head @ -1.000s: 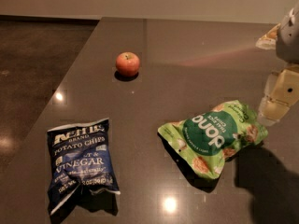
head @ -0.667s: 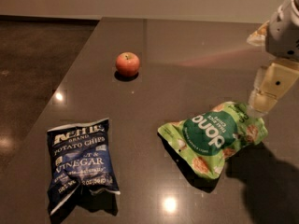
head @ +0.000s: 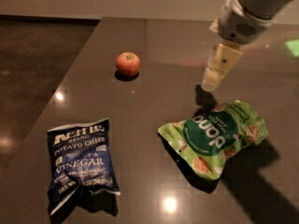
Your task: Move apple near blue chip bag
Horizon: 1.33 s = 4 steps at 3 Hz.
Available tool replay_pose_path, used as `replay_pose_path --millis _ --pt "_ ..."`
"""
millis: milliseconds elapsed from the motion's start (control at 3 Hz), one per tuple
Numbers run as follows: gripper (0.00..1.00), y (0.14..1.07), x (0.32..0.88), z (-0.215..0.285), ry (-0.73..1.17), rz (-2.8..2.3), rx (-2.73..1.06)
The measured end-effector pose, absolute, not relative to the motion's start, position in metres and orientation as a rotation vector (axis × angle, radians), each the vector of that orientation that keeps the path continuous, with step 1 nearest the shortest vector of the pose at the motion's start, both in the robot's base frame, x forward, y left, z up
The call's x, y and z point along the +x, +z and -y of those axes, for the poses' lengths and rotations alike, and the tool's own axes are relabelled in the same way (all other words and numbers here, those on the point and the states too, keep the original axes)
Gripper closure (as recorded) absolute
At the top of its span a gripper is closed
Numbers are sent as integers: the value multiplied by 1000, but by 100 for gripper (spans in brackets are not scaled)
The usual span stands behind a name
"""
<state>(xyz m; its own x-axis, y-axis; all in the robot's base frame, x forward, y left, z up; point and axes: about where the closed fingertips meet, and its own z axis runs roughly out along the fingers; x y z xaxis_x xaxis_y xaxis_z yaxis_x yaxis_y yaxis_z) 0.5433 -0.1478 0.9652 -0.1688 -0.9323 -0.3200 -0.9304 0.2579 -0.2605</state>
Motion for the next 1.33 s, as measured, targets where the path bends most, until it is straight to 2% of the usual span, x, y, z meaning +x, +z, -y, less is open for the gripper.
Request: replay_pose_path --millis 333,1333 --pt "0 950 594 90 86 -2084 -1655" --pt "0 905 646 -16 258 -2019 -1628"
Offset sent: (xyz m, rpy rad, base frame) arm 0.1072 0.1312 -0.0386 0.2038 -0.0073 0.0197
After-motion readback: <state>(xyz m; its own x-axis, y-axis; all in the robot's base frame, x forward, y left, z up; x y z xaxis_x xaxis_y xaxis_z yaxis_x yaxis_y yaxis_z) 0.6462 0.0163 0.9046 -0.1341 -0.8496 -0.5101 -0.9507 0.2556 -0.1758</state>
